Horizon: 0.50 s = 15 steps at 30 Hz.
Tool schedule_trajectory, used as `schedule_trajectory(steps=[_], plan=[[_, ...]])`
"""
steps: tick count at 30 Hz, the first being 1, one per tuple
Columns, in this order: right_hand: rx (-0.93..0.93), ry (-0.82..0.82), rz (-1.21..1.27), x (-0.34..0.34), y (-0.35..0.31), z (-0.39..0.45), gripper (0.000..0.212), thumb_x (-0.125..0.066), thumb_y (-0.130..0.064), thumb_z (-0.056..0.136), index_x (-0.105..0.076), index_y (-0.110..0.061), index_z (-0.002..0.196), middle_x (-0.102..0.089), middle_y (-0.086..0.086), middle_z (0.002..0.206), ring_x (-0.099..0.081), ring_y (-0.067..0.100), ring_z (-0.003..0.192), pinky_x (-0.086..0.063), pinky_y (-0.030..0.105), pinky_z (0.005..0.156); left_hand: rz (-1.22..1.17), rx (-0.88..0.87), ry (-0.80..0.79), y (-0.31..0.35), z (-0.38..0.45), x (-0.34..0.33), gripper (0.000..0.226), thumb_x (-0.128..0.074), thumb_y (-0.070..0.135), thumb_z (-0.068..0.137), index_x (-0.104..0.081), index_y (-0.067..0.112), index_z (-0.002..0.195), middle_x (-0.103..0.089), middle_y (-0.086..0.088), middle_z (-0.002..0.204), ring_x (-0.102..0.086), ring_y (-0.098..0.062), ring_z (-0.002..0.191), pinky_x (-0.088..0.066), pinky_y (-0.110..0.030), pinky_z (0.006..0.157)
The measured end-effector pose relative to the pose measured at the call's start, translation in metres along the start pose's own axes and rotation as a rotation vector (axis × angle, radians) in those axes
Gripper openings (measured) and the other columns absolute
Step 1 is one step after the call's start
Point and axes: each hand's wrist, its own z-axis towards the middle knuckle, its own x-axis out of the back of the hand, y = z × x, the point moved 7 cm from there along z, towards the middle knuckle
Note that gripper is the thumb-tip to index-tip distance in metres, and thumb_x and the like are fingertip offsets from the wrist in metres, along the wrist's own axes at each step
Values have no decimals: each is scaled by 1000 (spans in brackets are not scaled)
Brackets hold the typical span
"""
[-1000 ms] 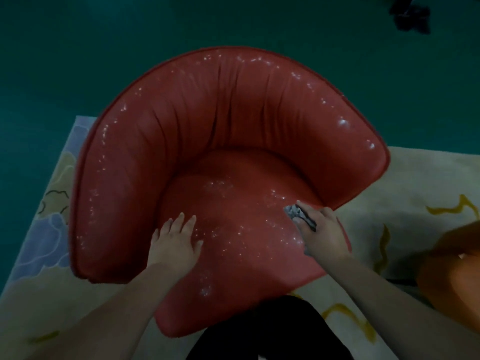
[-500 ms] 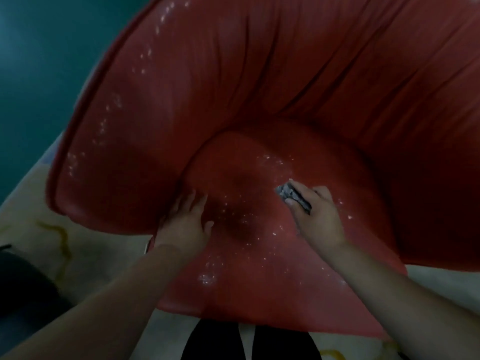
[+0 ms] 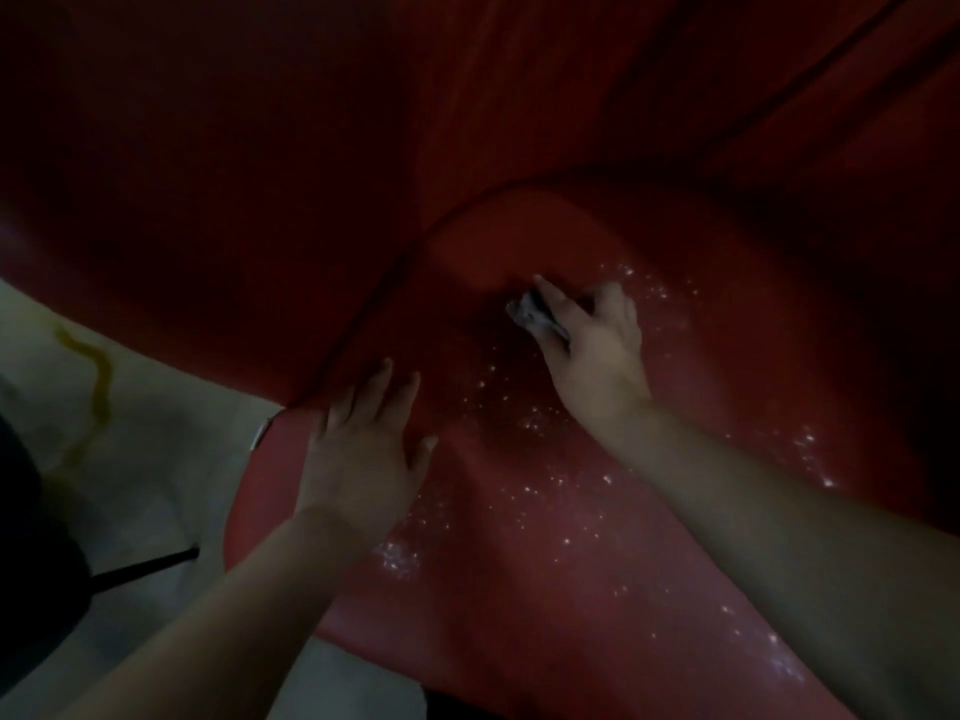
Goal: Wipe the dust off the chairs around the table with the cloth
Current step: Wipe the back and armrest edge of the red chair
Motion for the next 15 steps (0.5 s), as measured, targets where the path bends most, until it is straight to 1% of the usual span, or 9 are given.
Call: schedule_trajectory(steps=[1,2,4,7,9,11,14,15], plan=[[-7,-8,-67,-11,-2,3,46,-57,-35,94,-49,-30,139,-45,8,105,-43,25,98,-44,43,91,-21,-3,5,-2,-3,-5,70,-43,53,90,-18,33,152,-9,5,161,-16,-24,142,-22,-42,115],[-13,-10,-116,-20,-4,1,46,-56,-35,94,-48,-30,140,-45,9,107,-43,26,98,-43,43,91,-39,-7,14,-4,-6,-8,70,-42,53,90,-18,33,152,-8,5,162,-14,-23,143,-21,-43,116],[27,10,-152,-30,-10,-12,46,-55,-35,95,-47,-32,140,-47,9,108,-44,26,97,-40,38,87,-69,-12,34,-5,-10,-10,68,-40,52,91,-17,33,152,-6,7,162,-12,-22,145,-20,-44,117],[227,-55,-167,-31,-12,-47,47,-56,-34,92,-48,-32,139,-47,5,109,-43,20,95,-34,32,82,-81,-13,54,-5,-14,-9,67,-40,51,91,-20,32,152,-9,6,161,-13,-21,145,-19,-43,117],[302,-92,-220,-23,-4,-46,50,-60,-31,90,-49,-33,138,-48,5,108,-44,21,95,-37,34,81,-87,-11,59,-8,-16,-8,66,-40,50,91,-21,32,152,-10,5,161,-15,-21,144,-21,-43,116],[283,-59,-252,-19,-1,-28,46,-60,-30,92,-51,-32,137,-49,7,105,-46,25,93,-42,39,81,-100,1,59,-12,-19,-9,65,-41,49,92,-23,33,151,-12,5,161,-16,-21,143,-23,-45,116],[115,-19,-155,-29,-11,-5,45,-58,-26,94,-50,-29,138,-48,10,104,-46,27,95,-45,42,85,-127,7,72,-15,-22,-8,63,-44,47,91,-28,31,150,-16,3,160,-20,-23,142,-27,-47,114],[102,-25,-135,-35,-17,-9,46,-58,-25,94,-49,-28,139,-48,11,106,-47,27,97,-46,43,84,-131,4,70,-15,-24,-9,62,-44,46,91,-29,31,150,-17,3,160,-20,-23,142,-27,-47,113]])
